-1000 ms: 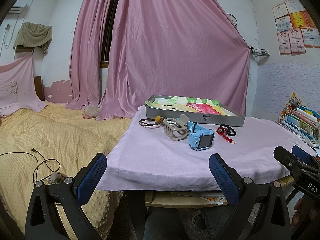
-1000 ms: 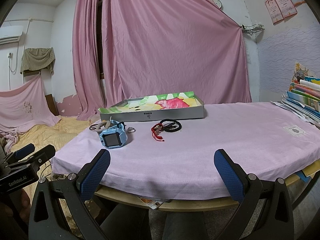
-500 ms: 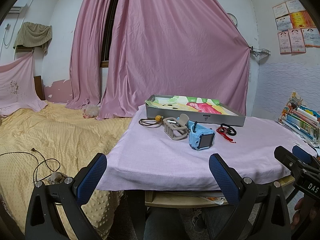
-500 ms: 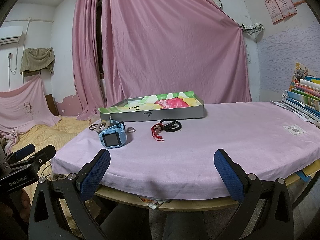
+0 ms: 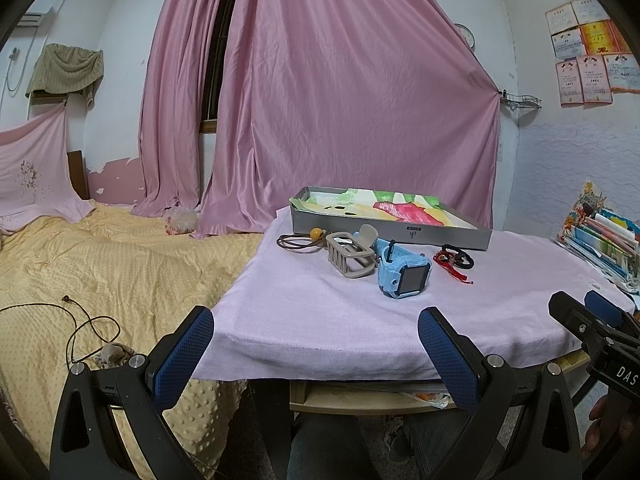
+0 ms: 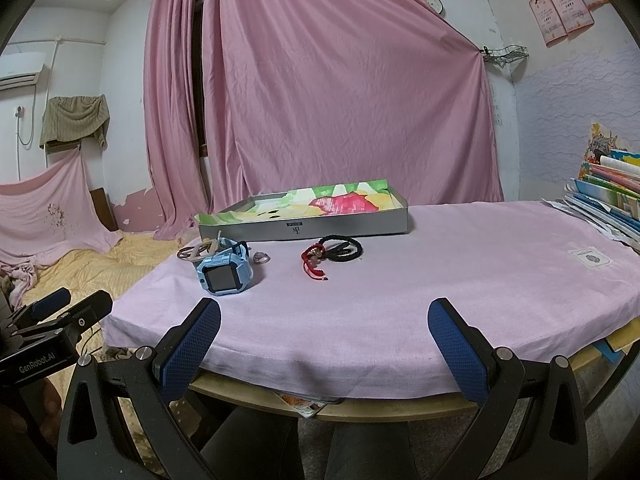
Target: Organize jewelry
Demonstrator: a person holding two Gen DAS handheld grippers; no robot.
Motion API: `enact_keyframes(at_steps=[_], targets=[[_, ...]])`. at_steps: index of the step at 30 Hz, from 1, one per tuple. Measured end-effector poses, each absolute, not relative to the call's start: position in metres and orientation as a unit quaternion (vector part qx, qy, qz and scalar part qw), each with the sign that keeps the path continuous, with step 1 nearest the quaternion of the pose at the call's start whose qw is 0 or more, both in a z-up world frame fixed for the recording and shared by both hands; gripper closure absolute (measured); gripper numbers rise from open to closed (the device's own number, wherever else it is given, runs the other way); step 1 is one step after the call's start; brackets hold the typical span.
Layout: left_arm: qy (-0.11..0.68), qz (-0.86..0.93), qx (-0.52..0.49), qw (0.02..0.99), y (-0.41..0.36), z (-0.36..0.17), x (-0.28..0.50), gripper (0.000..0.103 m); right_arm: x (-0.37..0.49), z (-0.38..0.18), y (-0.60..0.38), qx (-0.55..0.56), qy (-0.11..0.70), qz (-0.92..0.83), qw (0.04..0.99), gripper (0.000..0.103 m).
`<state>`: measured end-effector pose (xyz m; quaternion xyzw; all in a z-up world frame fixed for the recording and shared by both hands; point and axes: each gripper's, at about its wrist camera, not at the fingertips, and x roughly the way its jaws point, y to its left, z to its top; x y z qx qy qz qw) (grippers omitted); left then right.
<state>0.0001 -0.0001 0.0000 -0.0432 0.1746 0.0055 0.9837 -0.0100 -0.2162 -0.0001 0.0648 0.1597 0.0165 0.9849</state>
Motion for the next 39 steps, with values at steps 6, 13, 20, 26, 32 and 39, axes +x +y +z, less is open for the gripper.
enact_keyframes(at_steps=[6, 13, 20, 26, 32, 39], targets=[[0.178, 0.006, -0.044, 0.983, 0.001, -0.011, -0.001, 0.0, -0.008, -0.003, -0.218, 0.066, 0.163, 0.015, 0.984, 0.001], [0.19, -0.002, -0.038, 0.981, 0.001, -0.008, 0.017, 0.0, 0.005, -0.004, -0.225, 0.07, 0.166, 0.006, 0.984, 0.001], [0.208, -0.019, -0.036, 0.977, -0.006, -0.003, 0.038, 0.0, 0.029, -0.001, -0.239, 0.072, 0.176, 0.003, 0.982, 0.001], [0.239, -0.055, -0.041, 0.969, -0.02, -0.001, 0.069, 0.0, 0.057, 0.004, -0.252, 0.074, 0.193, 0.024, 0.978, 0.001], [0.271, -0.091, -0.039, 0.957, -0.037, -0.002, 0.097, 0.001, 0.085, 0.002, -0.264, 0.083, 0.226, 0.044, 0.97, 0.015], [0.303, -0.111, -0.034, 0.946, -0.053, -0.007, 0.125, 0.021, 0.121, -0.007, -0.264, 0.085, 0.286, 0.07, 0.952, 0.041]])
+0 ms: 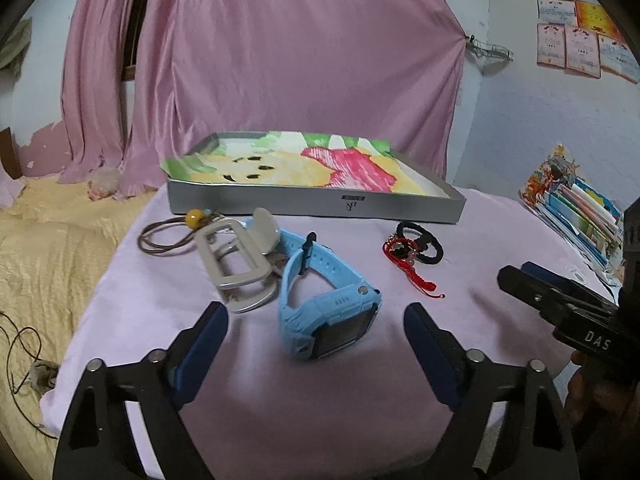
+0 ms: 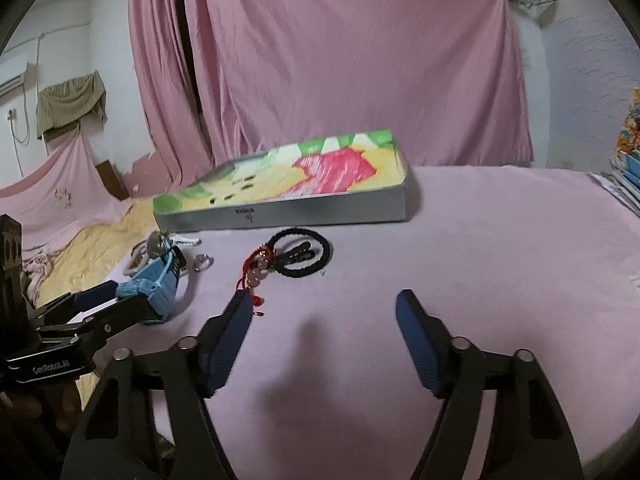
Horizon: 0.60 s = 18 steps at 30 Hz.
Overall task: Organize jewelry
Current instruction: 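Grasp the blue smartwatch with the left gripper while the right gripper grasps the black hair tie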
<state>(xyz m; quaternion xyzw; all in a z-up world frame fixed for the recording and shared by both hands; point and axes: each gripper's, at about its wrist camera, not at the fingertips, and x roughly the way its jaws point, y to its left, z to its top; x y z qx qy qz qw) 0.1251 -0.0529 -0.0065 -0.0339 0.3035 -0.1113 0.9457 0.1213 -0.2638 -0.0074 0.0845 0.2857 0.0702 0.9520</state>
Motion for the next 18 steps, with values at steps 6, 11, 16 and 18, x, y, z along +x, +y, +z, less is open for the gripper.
enact_keyframes(at_steps=[6, 11, 16, 18], targets=[[0.324, -0.114, -0.026, 0.939, -0.062, -0.01, 0.142, 0.038, 0.154, -0.01, -0.262, 0.078, 0.345, 0.08, 0.932, 0.052], [0.339, -0.117, -0.031, 0.933, -0.063, -0.012, 0.152, 0.049, 0.184, -0.009, -0.256, 0.073, 0.383, 0.082, 0.917, 0.064], [0.341, -0.121, -0.031, 0.932, -0.064, -0.012, 0.156, 0.051, 0.209, -0.008, -0.249, 0.057, 0.405, 0.076, 0.909, 0.069], [0.34, -0.122, -0.029, 0.932, -0.065, -0.012, 0.157, 0.051, 0.214, -0.009, -0.25, 0.056, 0.413, 0.076, 0.906, 0.074]])
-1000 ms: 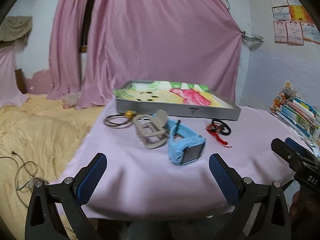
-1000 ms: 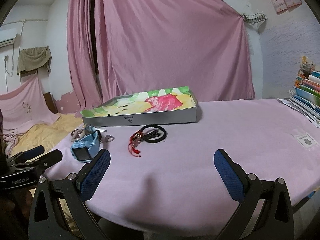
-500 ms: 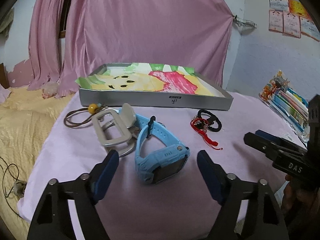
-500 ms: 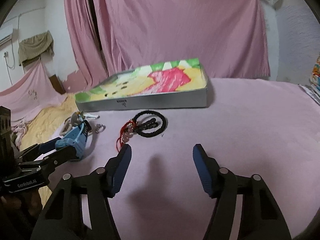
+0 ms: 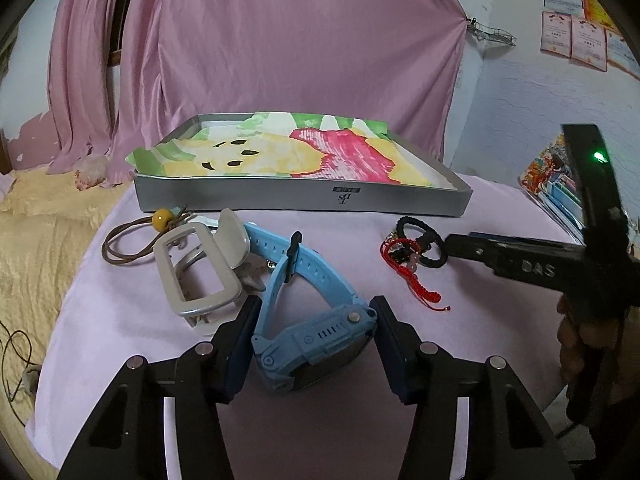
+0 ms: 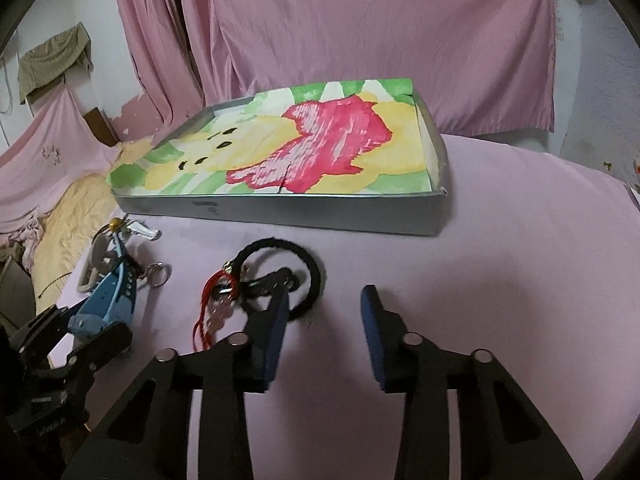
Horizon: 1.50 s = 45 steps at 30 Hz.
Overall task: Organize jewelry
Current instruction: 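Grasp the blue smartwatch with the left gripper while the right gripper grasps the black hair tie, then lower the smartwatch into the tray with the left gripper while the right gripper drops the hair tie there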
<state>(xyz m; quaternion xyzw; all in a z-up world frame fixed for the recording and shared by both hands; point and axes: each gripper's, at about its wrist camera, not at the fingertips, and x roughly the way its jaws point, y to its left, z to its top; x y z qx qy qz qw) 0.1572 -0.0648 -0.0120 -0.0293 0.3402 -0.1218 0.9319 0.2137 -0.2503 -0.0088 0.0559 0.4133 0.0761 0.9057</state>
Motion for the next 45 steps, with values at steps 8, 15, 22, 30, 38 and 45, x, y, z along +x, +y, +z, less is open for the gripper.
enact_keyframes(at_steps=[8, 15, 22, 30, 38, 45], targets=[[0.339, -0.122, -0.019, 0.933, -0.066, -0.011, 0.159, 0.052, 0.228, -0.011, -0.24, 0.036, 0.428, 0.088, 0.899, 0.097], [0.331, -0.123, -0.021, 0.935, -0.068, -0.009, 0.157, 0.052, 0.214, -0.006, -0.25, 0.062, 0.403, 0.092, 0.909, 0.099], [0.301, -0.141, -0.025, 0.943, -0.075, 0.004, 0.151, 0.052, 0.199, 0.014, -0.263, 0.078, 0.353, 0.082, 0.929, 0.099], [0.271, -0.147, -0.034, 0.951, -0.077, 0.028, 0.163, 0.052, 0.203, 0.034, -0.274, 0.091, 0.313, 0.081, 0.942, 0.099], [0.266, -0.117, -0.042, 0.956, -0.061, 0.059, 0.217, 0.052, 0.256, 0.048, -0.26, 0.102, 0.301, 0.112, 0.942, 0.099], [0.295, -0.077, -0.033, 0.952, -0.042, 0.064, 0.269, 0.052, 0.299, 0.041, -0.233, 0.089, 0.32, 0.131, 0.934, 0.099]])
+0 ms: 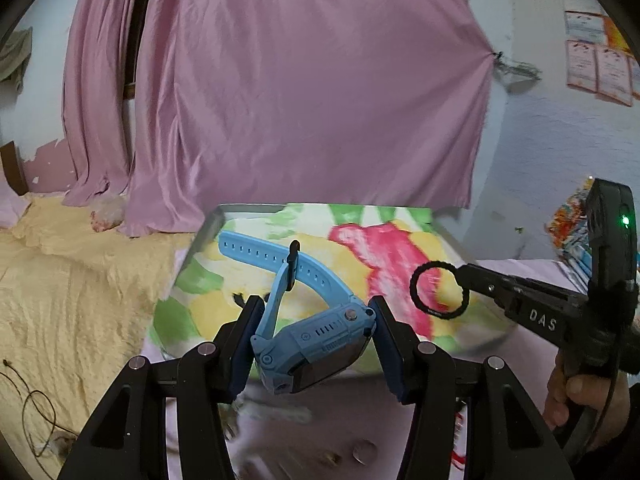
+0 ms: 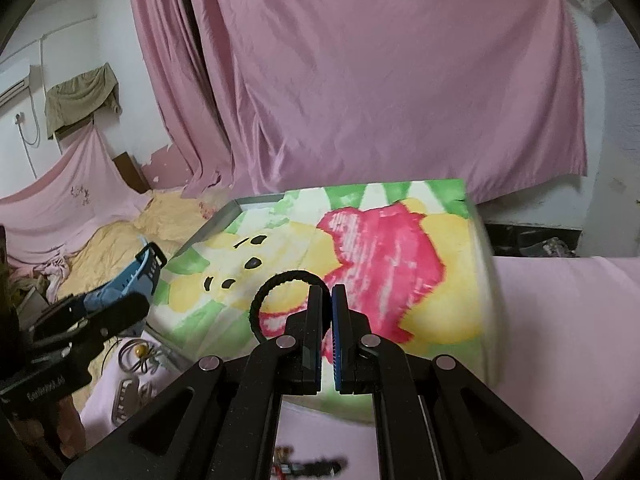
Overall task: Organize jewelry
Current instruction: 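Lower the smartwatch into the tray with the left gripper while the right gripper drops the hair tie there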
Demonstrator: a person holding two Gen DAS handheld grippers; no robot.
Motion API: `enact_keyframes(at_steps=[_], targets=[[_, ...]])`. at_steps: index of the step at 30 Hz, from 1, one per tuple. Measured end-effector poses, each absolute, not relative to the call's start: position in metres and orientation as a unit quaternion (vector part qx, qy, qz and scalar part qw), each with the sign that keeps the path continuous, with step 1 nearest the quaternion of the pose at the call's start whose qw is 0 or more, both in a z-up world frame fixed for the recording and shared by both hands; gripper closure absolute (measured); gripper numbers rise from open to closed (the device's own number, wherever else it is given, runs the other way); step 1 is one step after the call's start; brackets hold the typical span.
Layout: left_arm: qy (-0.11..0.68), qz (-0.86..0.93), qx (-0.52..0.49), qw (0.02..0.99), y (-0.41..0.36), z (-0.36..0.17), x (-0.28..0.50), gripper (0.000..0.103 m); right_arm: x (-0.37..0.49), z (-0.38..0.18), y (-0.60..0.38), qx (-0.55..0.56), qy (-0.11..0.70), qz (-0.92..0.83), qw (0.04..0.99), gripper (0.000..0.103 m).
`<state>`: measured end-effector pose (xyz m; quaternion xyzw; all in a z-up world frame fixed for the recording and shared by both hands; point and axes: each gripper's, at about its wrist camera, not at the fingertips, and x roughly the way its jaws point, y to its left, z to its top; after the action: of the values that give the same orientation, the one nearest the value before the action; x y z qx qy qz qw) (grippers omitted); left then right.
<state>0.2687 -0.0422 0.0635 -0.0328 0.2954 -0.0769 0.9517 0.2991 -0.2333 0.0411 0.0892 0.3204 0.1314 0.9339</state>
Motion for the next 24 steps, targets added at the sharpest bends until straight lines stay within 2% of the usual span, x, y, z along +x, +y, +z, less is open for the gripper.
enact_keyframes(at_steps=[12, 24], targets=[[0.381, -0.076, -0.04, 0.92, -0.029, 0.035, 0.328, 0.052, 0.337, 0.008, -0.219, 0.095, 0.378, 0.14, 0.91, 0.099], [0.445, -0.083, -0.048, 0.89, -0.031, 0.009, 0.345, 0.052, 0.351, -0.013, -0.216, 0.098, 0.424, 0.136, 0.89, 0.098]])
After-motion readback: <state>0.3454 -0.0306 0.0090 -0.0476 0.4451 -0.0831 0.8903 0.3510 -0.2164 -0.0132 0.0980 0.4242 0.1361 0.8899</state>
